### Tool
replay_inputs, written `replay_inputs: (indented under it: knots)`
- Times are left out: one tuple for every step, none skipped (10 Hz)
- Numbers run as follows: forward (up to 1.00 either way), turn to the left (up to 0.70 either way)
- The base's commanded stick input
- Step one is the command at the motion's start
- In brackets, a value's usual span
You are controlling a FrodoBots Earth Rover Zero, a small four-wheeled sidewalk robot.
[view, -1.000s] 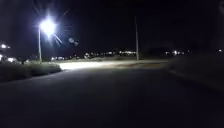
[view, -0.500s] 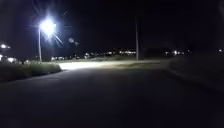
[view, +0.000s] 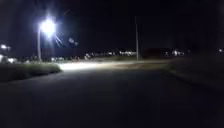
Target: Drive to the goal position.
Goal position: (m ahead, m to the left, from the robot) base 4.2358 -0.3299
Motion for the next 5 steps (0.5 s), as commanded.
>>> replay_inputs:
  knots:
    - [0.7,0.0]
    - [0.7,0.0]
    - [0.7,0.0]
    - [0.7,0.0]
    - [0.7,0.0]
